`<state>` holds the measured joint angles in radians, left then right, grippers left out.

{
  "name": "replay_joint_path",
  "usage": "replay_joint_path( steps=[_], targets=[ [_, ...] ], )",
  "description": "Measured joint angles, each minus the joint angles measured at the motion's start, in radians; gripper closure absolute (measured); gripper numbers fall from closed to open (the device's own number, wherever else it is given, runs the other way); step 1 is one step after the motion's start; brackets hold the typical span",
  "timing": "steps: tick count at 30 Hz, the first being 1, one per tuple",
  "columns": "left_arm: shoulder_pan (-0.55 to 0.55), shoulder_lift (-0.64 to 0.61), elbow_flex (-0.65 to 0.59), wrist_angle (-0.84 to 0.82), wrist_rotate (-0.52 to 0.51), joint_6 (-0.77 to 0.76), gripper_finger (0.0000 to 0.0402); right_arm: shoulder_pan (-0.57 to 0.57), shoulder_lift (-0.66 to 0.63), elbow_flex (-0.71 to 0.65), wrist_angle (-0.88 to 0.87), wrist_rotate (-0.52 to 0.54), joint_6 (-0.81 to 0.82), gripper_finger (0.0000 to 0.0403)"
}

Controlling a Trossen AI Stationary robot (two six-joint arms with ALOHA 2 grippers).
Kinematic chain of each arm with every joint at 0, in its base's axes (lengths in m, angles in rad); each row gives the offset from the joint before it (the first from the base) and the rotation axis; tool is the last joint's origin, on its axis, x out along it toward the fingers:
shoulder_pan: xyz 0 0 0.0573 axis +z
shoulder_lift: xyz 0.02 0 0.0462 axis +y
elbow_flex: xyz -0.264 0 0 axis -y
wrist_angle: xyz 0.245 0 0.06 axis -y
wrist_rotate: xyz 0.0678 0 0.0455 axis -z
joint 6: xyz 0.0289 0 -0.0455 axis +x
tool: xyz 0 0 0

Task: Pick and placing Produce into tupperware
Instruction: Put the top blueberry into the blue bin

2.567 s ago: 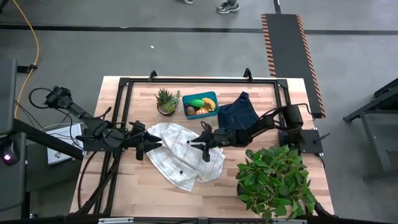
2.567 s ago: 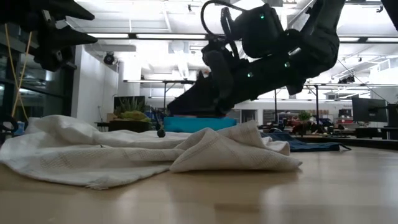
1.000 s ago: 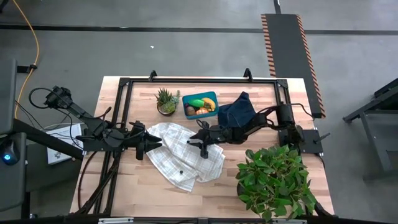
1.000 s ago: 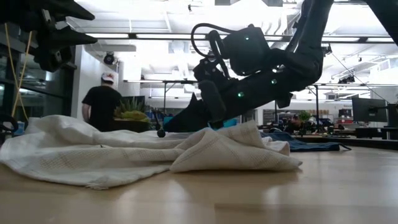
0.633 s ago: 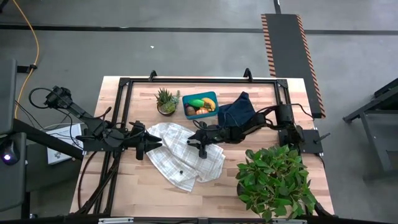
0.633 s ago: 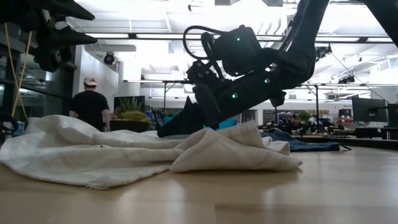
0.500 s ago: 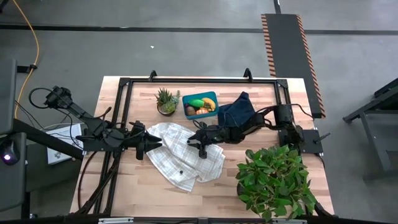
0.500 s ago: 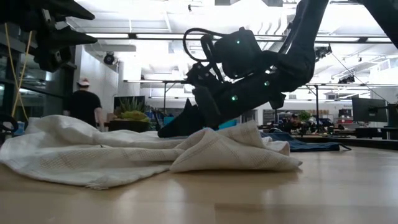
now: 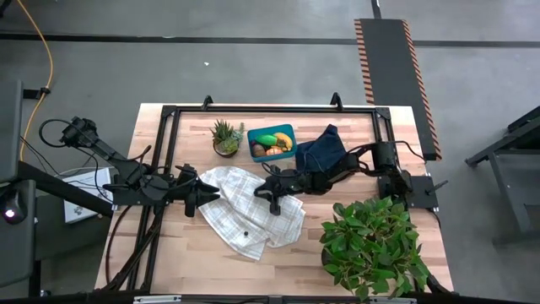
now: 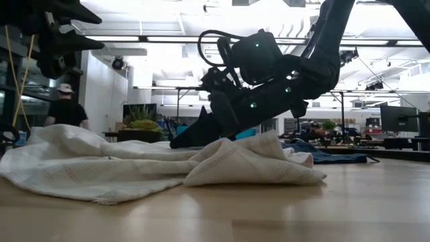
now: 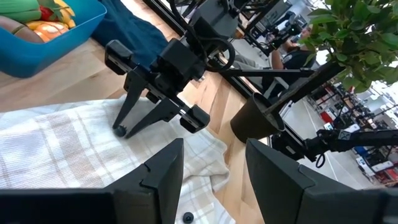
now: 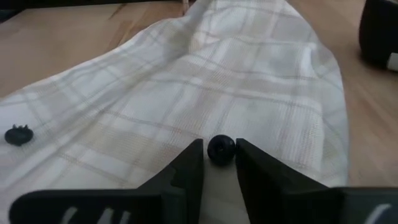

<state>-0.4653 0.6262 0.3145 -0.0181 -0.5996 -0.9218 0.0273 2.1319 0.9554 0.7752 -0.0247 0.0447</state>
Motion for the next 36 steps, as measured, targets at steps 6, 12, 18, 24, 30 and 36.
replay_joint_path(
  steps=[6,12,18,24,30,36],
  targets=[
    [0.000,0.000,0.000,0.000,0.001,0.000,0.0238,0.000,0.000,0.000,0.000,-0.012,0.003,0.0335],
    [0.000,0.000,0.000,0.000,0.001,-0.002,0.0238,0.000,0.000,0.000,0.000,-0.013,0.003,0.0347],
    [0.000,0.000,0.000,0.000,0.001,-0.003,0.0238,-0.001,0.000,0.000,0.000,-0.013,0.025,0.0361],
    [0.000,0.000,0.000,0.001,0.001,-0.003,0.0238,-0.001,0.000,0.000,0.008,-0.013,0.026,0.0363],
    [0.000,0.000,0.000,0.000,0.001,-0.003,0.0238,-0.001,-0.001,0.001,0.090,-0.012,0.049,0.0363],
    [0.000,0.000,0.000,-0.002,0.001,-0.003,0.0238,-0.002,-0.001,0.052,0.091,-0.010,0.060,0.0363]
  ],
)
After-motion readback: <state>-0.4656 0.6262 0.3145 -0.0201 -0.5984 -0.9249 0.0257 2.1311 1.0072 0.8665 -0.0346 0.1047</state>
